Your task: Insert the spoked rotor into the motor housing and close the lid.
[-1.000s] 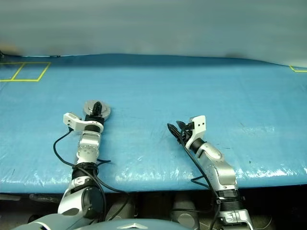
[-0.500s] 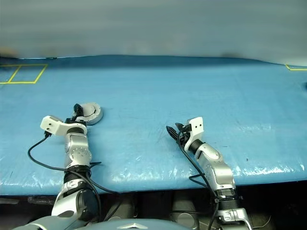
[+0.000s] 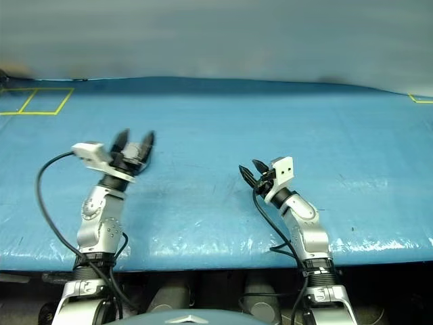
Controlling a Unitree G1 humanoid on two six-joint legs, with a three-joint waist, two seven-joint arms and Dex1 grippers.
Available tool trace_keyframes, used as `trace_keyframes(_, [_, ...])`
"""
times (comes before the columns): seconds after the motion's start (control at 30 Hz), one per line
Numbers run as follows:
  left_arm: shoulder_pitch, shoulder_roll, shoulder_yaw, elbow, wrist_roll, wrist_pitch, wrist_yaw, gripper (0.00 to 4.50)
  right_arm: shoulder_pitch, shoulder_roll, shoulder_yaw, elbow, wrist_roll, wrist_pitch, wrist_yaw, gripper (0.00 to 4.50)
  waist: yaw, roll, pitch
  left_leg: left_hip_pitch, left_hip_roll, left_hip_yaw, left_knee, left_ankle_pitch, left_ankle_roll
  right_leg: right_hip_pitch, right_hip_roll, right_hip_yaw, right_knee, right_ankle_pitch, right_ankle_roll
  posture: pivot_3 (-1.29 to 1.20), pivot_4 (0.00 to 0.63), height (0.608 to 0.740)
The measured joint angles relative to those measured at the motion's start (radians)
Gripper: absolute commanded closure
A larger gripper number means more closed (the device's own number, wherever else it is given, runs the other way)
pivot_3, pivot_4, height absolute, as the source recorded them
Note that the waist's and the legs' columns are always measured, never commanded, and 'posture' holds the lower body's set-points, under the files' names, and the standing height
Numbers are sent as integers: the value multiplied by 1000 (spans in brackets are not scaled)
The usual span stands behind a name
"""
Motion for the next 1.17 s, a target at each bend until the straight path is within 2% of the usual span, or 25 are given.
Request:
trace_keyframes(0.2, [50,86,-146,-13,114,62,-125,46,0,-76,-11,15,-2,-4,89,1938,-11,1,0,1,2,0,-1,0,0,-1,2,0,2,-4,-3,0,150,740])
trace_keyframes(0.3, [65,103,-172,-12,161,62,-138,0,1,-105,-8,15,-3,0,134,1332,-7,1,0,1,2,0,0,0,0,-1,2,0,2,-4,-3,0,150,740])
trace_keyframes(0.43, [71,103,-175,-13,163,64,-165,0,3,-126,21,11,-17,4,179,37,-4,1,0,1,2,0,0,0,0,-1,2,0,2,-4,-3,0,150,740])
trace_keyframes(0.77, [93,104,-185,-23,158,110,-213,0,3,-128,48,10,-104,-41,144,37,-4,1,0,1,2,0,0,0,0,-1,1,0,2,-4,-3,0,150,740])
trace_keyframes(1.17, [101,102,-187,-29,165,109,-209,0,-6,-118,49,15,-123,-43,119,37,-4,1,0,1,2,0,0,0,0,-1,1,1,2,-4,-3,0,150,740])
